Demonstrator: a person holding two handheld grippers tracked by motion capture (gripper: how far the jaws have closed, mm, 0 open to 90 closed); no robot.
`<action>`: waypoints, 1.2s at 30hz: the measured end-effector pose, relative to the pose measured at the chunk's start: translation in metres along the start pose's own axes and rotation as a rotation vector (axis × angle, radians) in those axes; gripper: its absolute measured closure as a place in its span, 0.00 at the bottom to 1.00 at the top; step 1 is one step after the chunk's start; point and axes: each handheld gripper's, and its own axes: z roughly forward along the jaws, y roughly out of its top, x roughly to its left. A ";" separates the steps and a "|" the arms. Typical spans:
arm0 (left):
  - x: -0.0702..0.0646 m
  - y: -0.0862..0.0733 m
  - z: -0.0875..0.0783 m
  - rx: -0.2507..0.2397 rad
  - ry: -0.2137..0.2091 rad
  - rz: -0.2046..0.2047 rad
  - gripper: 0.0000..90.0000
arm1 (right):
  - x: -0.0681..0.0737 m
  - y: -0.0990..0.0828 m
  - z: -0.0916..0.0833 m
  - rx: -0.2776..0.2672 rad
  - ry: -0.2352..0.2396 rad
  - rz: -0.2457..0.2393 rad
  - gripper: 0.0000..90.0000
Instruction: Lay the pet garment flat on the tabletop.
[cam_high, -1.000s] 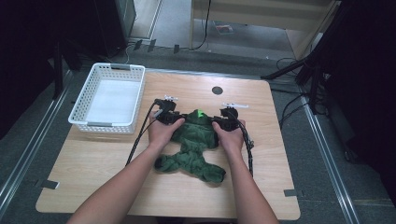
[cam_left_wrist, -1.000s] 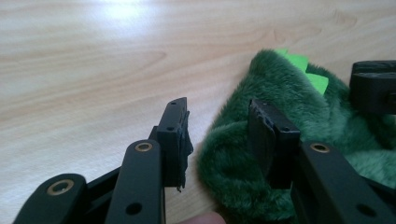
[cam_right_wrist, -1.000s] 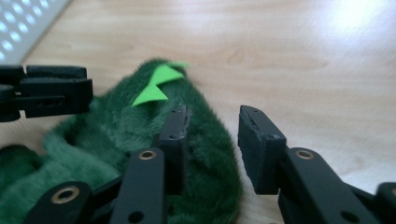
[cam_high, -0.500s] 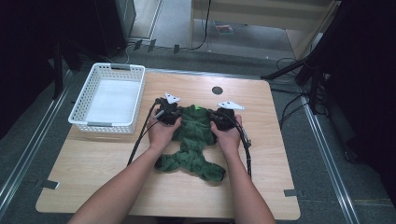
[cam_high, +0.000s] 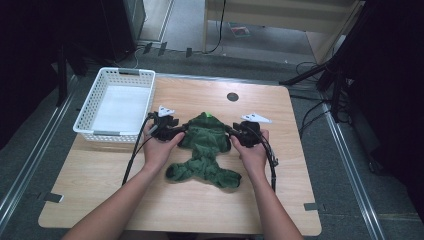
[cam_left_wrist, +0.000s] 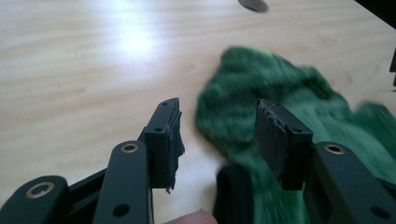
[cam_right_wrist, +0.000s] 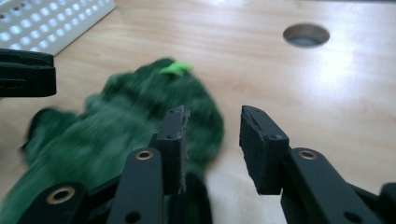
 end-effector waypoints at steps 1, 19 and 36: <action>0.000 -0.003 -0.003 0.006 -0.009 -0.010 0.57 | 0.002 -0.004 -0.006 -0.003 0.005 0.011 0.71; -0.003 -0.028 0.007 0.142 -0.031 0.042 0.97 | 0.021 -0.037 0.009 0.161 -0.002 -0.022 0.94; -0.003 -0.031 -0.020 0.022 -0.033 0.034 0.64 | 0.025 -0.040 -0.014 0.078 -0.032 -0.043 0.69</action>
